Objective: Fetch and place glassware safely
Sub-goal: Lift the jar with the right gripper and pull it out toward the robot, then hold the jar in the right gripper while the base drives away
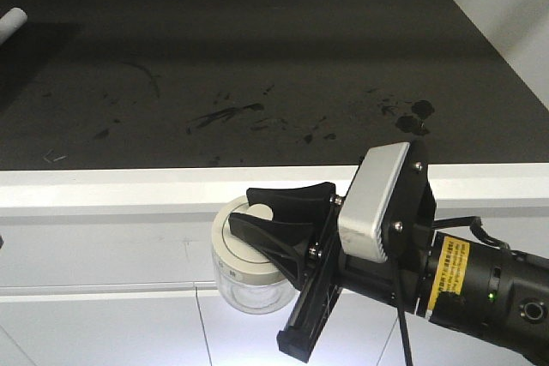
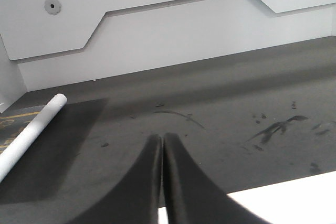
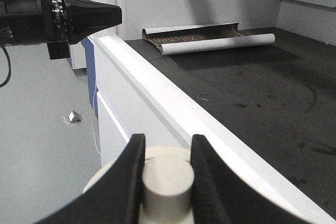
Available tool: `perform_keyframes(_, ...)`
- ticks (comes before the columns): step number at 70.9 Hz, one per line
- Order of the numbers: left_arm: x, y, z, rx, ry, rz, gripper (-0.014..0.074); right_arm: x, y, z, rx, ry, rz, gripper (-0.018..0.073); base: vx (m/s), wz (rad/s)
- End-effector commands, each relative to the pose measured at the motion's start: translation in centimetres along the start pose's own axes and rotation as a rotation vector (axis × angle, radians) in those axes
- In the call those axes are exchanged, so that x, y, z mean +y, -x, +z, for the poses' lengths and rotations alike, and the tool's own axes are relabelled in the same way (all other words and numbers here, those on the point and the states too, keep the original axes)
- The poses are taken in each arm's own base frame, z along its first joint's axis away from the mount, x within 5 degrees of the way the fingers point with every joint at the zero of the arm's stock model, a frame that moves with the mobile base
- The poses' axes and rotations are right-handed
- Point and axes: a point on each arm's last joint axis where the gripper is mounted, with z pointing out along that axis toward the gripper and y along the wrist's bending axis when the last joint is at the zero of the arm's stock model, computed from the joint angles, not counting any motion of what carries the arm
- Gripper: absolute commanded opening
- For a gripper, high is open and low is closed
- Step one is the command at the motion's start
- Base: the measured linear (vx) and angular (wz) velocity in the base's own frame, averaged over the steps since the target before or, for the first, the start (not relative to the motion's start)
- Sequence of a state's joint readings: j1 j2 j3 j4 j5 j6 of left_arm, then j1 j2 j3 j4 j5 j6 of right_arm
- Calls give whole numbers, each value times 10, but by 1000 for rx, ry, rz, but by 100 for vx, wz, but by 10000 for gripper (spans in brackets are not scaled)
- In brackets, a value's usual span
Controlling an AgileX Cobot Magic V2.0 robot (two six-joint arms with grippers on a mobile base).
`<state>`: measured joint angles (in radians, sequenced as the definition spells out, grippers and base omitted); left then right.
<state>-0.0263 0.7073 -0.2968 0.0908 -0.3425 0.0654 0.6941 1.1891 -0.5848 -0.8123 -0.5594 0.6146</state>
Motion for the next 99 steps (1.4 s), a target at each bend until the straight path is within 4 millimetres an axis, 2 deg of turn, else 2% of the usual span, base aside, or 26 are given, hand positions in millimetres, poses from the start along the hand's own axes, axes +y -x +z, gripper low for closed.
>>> perform_keyframes(1,2,17,0,-109,12,-12,-7,2,23,-3,-131,31,1,-3,0,0)
perform_keyframes(58,2,17,0,-109,12,-12,-7,2,23,-3,-130,30,1,-3,0,2)
perform_keyframes(99,2,17,0,-109,12,-12,-7,2,23,-3,-130,30,1,-3,-3,27)
